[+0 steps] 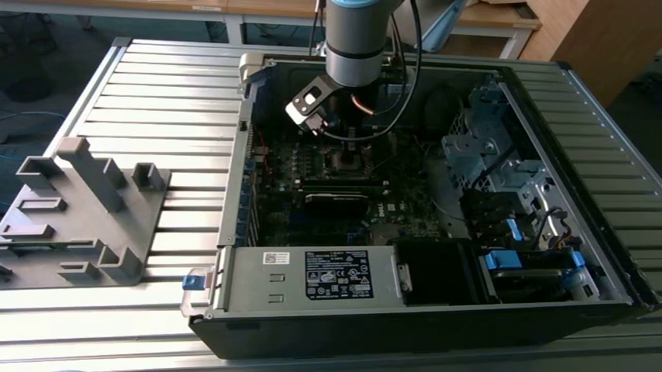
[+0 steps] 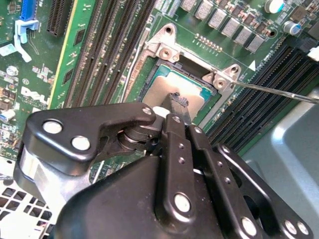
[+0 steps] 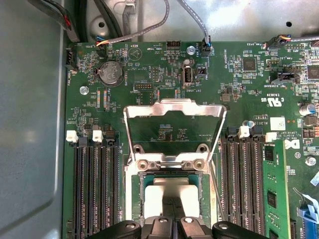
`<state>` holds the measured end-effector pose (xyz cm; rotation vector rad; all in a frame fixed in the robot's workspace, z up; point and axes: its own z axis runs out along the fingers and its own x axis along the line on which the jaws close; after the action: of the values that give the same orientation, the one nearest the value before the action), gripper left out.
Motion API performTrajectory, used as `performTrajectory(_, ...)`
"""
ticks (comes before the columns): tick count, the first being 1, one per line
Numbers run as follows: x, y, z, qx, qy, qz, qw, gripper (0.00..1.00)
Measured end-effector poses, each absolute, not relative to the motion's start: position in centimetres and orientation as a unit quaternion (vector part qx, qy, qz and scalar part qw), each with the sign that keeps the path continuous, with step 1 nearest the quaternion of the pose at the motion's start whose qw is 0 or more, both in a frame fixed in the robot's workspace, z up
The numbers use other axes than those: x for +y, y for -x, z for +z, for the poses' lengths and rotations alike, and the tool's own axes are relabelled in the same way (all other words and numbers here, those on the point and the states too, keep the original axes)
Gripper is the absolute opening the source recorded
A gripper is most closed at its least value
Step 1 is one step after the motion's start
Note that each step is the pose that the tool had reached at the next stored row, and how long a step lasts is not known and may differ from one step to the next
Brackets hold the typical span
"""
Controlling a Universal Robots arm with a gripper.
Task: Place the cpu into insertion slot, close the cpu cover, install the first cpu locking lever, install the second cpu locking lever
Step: 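Place the cpu into insertion slot, then close the cpu cover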
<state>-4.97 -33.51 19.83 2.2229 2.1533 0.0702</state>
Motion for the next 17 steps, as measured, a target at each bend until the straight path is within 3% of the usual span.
performTrajectory(17,-33.5,5.0,22.1,0.695,-0.718,0.022,0.023,0.1)
